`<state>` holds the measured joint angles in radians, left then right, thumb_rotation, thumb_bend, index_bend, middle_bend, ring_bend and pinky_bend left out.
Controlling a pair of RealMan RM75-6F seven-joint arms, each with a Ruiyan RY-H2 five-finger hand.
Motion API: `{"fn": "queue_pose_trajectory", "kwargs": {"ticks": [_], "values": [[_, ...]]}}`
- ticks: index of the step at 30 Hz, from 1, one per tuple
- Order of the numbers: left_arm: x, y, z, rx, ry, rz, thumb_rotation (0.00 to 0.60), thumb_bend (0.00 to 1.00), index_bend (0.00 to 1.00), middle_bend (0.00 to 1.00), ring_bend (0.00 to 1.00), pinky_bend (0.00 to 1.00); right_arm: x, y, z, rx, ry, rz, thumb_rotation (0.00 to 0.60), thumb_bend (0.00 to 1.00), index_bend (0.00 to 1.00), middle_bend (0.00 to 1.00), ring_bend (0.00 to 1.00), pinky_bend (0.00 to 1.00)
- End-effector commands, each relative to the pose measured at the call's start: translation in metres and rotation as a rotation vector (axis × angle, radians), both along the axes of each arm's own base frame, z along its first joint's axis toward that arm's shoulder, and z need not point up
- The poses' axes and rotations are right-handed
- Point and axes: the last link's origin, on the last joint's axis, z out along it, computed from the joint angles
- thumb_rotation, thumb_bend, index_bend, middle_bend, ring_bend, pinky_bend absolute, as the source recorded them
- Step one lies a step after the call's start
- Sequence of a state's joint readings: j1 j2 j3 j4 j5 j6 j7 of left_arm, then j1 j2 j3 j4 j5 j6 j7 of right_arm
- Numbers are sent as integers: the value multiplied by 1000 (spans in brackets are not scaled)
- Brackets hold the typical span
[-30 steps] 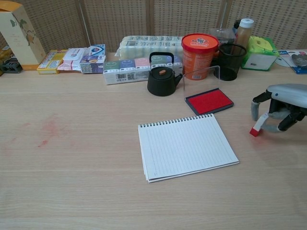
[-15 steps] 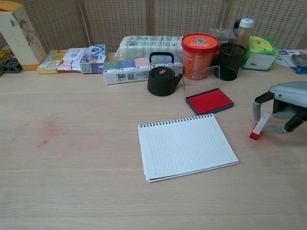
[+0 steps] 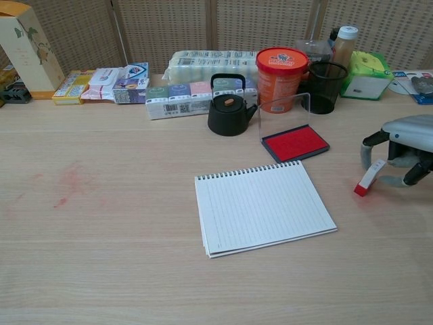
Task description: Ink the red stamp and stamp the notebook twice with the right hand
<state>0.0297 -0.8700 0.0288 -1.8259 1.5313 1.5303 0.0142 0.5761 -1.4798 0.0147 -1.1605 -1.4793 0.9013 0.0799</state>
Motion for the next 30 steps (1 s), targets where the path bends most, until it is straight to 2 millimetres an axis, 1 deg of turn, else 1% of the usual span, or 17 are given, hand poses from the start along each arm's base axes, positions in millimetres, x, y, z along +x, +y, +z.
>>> {"fn": "queue_pose_trajectory", "kwargs": {"ticks": [1,9,18,30], "values": [[0,0,0,-1,0,0,600,0,0,0,0,8,1,0,-1,1,-19,-7,600,403,425,1000,990,1000],[0,0,0,2,-2,0,600,0,0,0,0,9,3,-6,-4,-9,-42,-31,600,405,437,1000,990,1000],[0,0,1,1,-3,0,600,0,0,0,0,9,1,-10,-2,-23,-73,-60,600,405,484,1000,990,1000],[0,0,0,-3,-4,2,600,1,0,0,0,9,0,-11,-2,-18,-130,-106,600,403,488,1000,990,1000]]}}
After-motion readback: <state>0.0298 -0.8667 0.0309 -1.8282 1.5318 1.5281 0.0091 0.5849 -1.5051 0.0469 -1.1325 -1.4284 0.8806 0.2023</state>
